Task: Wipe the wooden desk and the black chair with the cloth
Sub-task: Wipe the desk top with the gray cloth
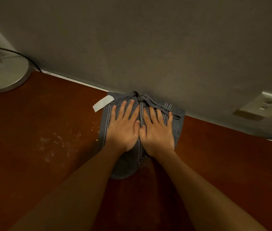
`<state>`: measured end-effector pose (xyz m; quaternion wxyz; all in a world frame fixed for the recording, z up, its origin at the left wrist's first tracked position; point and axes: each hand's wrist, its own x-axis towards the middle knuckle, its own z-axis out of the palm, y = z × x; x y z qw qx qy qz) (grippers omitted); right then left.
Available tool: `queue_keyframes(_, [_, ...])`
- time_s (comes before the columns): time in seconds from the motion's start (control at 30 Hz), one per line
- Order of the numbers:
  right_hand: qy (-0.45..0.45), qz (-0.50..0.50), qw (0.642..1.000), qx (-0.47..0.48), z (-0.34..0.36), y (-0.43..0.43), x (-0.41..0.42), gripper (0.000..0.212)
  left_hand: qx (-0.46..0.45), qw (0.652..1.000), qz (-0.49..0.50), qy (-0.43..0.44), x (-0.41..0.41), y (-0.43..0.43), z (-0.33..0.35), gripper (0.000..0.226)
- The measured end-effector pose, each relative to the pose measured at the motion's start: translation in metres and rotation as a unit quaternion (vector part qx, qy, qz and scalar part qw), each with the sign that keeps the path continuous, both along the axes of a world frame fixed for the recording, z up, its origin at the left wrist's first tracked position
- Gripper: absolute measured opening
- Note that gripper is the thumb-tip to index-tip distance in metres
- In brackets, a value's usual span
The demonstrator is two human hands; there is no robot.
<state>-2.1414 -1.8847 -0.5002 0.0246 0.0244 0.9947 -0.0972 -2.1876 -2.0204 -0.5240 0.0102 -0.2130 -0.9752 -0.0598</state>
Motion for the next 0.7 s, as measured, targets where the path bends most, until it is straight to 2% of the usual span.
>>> queue_keyframes(0.47, [-0.023,-0.016,0.999,0.034,0.0,-0.005,0.008,0.062,-0.017,0.999,-0.009,-0.034,0.005,0.001,0.01,0.067])
queue_keyframes(0.7, [-0.03,-0.07,0.997,0.03,0.001,-0.031,0.042,0.066,-0.029,0.996,-0.065,-0.049,0.026,-0.018,0.013,0.059])
